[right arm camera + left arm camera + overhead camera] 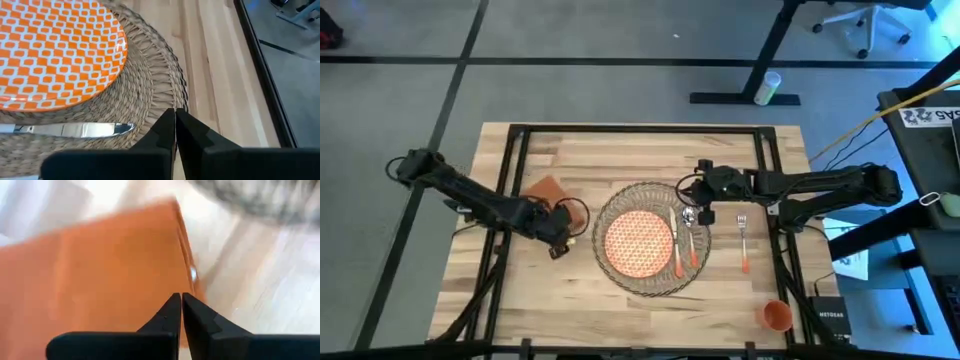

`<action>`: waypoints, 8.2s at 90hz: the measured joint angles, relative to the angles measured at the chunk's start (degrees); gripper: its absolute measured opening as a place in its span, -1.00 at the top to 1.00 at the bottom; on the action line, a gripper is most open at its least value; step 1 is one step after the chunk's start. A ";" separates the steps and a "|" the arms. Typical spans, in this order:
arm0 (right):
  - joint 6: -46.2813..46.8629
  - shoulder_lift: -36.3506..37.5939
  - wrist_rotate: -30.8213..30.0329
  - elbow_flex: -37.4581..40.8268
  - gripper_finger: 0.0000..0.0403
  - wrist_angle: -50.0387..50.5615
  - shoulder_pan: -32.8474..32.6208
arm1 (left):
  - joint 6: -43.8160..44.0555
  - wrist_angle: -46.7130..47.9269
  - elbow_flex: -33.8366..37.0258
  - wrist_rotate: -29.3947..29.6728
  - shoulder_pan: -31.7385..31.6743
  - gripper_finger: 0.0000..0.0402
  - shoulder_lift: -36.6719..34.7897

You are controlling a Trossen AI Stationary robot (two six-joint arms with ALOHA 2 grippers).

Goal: Set table place
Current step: Move the orange table napkin beside the brown woven placemat

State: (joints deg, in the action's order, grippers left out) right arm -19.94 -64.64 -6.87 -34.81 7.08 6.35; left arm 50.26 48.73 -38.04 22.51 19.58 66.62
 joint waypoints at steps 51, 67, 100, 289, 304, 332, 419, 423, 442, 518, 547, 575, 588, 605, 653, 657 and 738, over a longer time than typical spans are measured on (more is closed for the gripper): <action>-1.40 0.00 0.05 0.00 1.00 -0.12 0.05 | 3.61 7.89 6.29 4.36 -18.49 1.00 -2.39; -1.40 0.00 0.06 0.00 1.00 -0.15 0.04 | 0.39 1.17 9.88 4.31 -22.20 1.00 -2.39; -1.40 0.00 0.04 0.00 1.00 -0.17 0.04 | -15.24 -15.09 13.46 0.98 -32.02 1.00 -2.35; -1.40 0.00 1.77 0.00 1.00 0.31 0.04 | 1.68 -14.36 6.83 -8.19 -7.30 1.00 8.12; -1.40 0.01 1.95 0.00 1.00 0.33 0.04 | 1.23 -16.49 6.86 -8.42 -5.46 1.00 8.17; -1.40 0.02 1.97 0.00 1.00 0.31 0.04 | 0.32 -21.37 6.90 -9.32 -2.60 1.00 9.15; -1.40 0.02 2.01 0.00 1.00 0.32 0.00 | 1.56 2.51 -0.07 -4.31 -5.10 1.00 13.30; -1.40 0.02 2.01 0.00 1.00 0.34 0.00 | 1.18 1.06 0.46 -4.33 -5.12 1.00 13.30; -1.40 0.02 2.01 0.00 1.00 0.31 0.00 | -1.20 -6.33 1.91 -4.29 -5.64 1.00 13.46; -1.40 0.02 2.01 0.00 1.00 0.31 0.04 | 1.34 -12.17 1.98 -2.02 -5.69 1.00 13.35; -1.40 0.02 2.01 0.00 1.00 0.31 0.04 | -1.34 -13.32 0.97 -0.98 -6.33 1.00 13.23; -1.40 0.02 1.99 0.00 1.00 0.32 0.04 | -5.52 -13.32 -2.91 1.39 -6.13 1.00 8.43; -1.40 0.02 1.99 0.00 1.00 0.31 0.04 | -7.02 -13.52 -2.90 1.42 -6.73 1.00 7.15; -1.40 0.02 1.99 0.00 1.00 0.14 0.04 | -11.91 -18.45 -1.59 1.31 -9.83 1.00 9.19; -1.42 0.02 1.99 0.00 1.00 0.32 0.04 | -8.78 -22.00 5.38 0.62 -13.31 1.00 13.63; -1.42 0.02 1.99 0.00 1.00 0.34 0.04 | -8.00 -21.22 5.49 0.96 -12.94 1.00 13.62; -1.42 0.02 1.99 0.02 1.00 0.34 0.02 | -2.48 -10.04 5.72 4.28 -11.81 1.00 13.24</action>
State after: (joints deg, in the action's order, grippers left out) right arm -21.37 -64.62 -4.89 -34.79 7.42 6.37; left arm 47.78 38.70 -32.32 26.79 7.77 79.85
